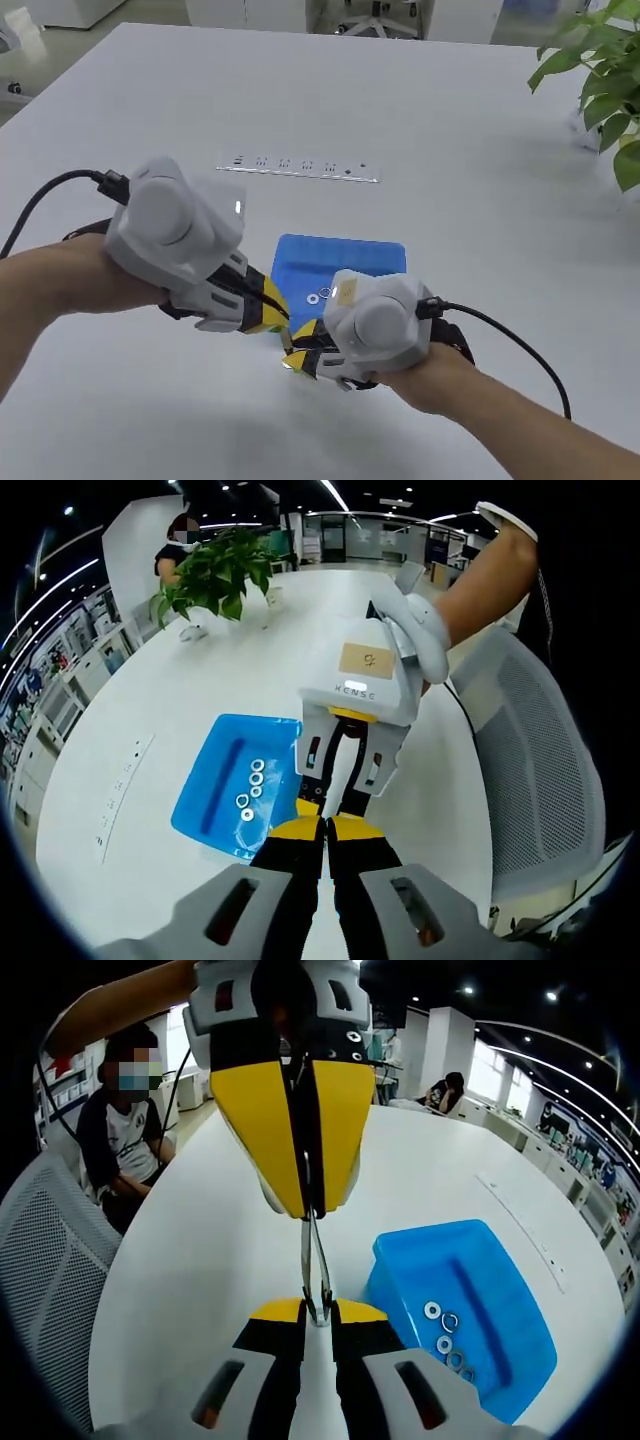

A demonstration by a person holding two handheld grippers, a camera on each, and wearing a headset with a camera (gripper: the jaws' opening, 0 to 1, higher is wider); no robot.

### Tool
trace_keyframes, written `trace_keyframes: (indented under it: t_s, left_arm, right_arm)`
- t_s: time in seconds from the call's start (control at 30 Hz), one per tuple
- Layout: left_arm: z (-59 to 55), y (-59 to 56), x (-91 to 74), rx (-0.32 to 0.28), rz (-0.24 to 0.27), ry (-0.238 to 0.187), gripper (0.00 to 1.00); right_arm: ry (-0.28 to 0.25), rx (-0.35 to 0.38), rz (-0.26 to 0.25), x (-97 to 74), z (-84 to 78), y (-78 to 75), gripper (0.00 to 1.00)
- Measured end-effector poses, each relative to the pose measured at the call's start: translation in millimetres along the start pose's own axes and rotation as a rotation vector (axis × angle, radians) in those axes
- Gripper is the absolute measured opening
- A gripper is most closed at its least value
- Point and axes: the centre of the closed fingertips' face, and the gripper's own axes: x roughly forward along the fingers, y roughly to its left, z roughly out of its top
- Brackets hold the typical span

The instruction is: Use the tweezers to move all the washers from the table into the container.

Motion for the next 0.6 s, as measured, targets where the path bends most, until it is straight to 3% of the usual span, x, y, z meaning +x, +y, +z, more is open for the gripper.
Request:
trace_keyframes:
  t_s: [0.6]
  left_arm:
    - [-6.3,0.6,0.6,-0.013,0.001,0.004,0.05]
  right_arm:
    - [0.001,0.002,0.017,6.2,-0.5,1.0,0.11]
